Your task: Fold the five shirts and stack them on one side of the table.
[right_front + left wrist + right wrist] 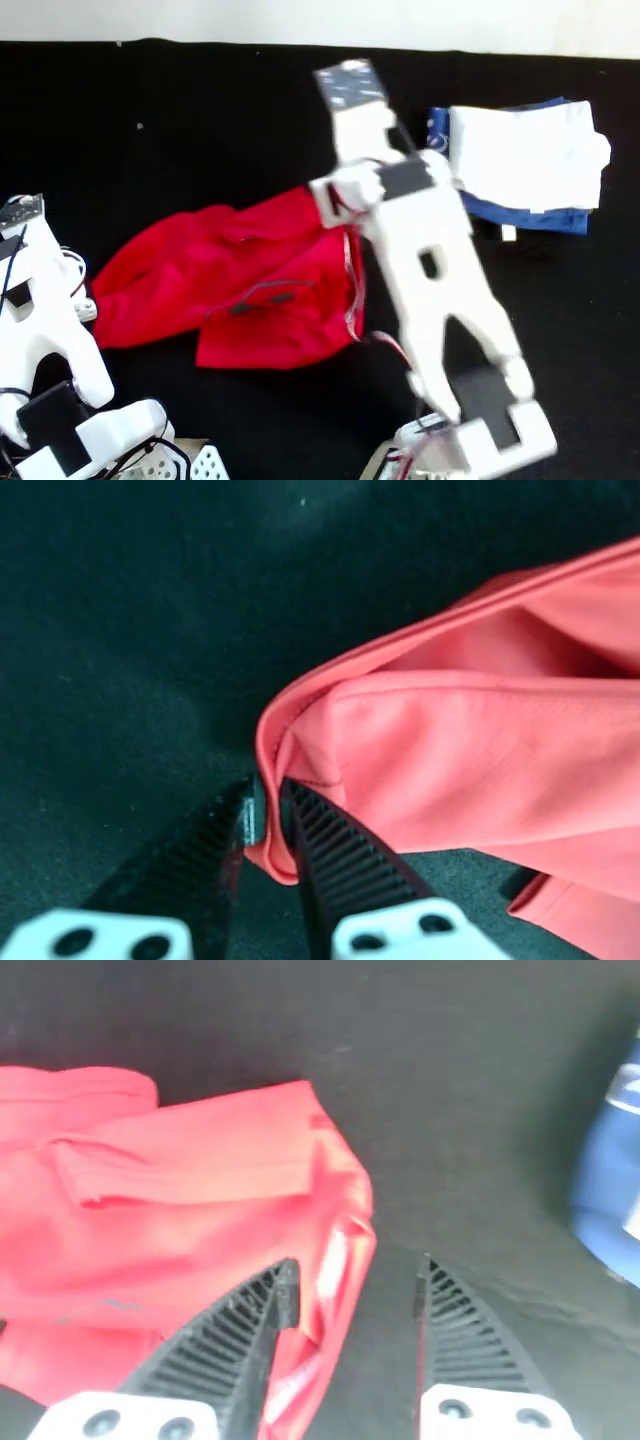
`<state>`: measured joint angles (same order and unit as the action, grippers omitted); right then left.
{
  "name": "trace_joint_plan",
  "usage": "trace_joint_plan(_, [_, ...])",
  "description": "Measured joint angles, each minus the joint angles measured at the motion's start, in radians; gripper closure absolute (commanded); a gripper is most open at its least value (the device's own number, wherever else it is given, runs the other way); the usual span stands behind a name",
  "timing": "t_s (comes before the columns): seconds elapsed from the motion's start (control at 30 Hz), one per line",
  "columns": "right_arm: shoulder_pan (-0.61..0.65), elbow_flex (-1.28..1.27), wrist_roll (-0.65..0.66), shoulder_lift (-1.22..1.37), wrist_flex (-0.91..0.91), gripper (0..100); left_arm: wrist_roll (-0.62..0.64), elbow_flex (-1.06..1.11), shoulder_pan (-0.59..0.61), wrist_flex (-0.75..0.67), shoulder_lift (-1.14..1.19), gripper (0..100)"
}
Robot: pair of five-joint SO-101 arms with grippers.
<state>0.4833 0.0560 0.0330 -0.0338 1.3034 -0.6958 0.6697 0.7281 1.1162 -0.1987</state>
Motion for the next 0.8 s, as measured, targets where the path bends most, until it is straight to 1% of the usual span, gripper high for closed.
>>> trace_joint_plan(0.13, [0.060,0.170,0.000,0.258,0.040,80.8,0.000,0.000,0.000,0.000,0.000,99])
trace_joint_plan(0.3, [0.120,0.411,0.000,0.499,0.106,80.8,0.000,0.000,0.000,0.000,0.000,99])
trace_joint_plan(0.5, [0.118,0.634,0.000,0.730,0.166,80.8,0.000,0.000,0.000,0.000,0.000,99])
trace_joint_plan(0.8, [0.097,0.859,0.000,0.936,0.281,80.8,-0.003,0.000,0.000,0.000,0.000,99])
